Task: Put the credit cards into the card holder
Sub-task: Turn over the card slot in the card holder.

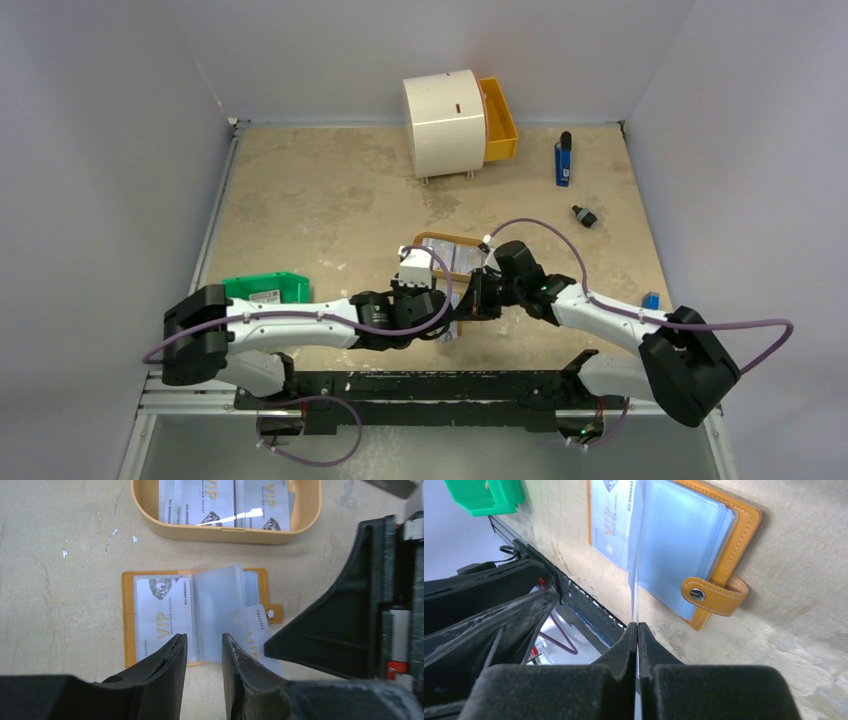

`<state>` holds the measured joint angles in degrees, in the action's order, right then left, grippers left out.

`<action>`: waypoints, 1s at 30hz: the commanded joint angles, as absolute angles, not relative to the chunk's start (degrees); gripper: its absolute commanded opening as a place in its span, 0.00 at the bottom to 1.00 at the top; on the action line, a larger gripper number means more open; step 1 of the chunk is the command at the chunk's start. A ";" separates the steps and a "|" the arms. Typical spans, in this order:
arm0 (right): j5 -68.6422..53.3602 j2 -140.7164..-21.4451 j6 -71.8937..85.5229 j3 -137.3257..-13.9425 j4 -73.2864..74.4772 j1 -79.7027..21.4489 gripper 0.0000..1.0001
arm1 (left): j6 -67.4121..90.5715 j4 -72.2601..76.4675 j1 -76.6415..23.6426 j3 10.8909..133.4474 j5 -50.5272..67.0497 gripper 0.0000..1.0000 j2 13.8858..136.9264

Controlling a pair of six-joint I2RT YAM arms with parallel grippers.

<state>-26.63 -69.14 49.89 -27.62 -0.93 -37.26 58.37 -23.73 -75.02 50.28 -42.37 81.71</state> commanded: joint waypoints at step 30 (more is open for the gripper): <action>-21.71 -73.78 53.56 -32.08 -3.62 -40.74 0.00 | 60.24 -18.22 -68.35 42.15 -42.71 0.21 86.40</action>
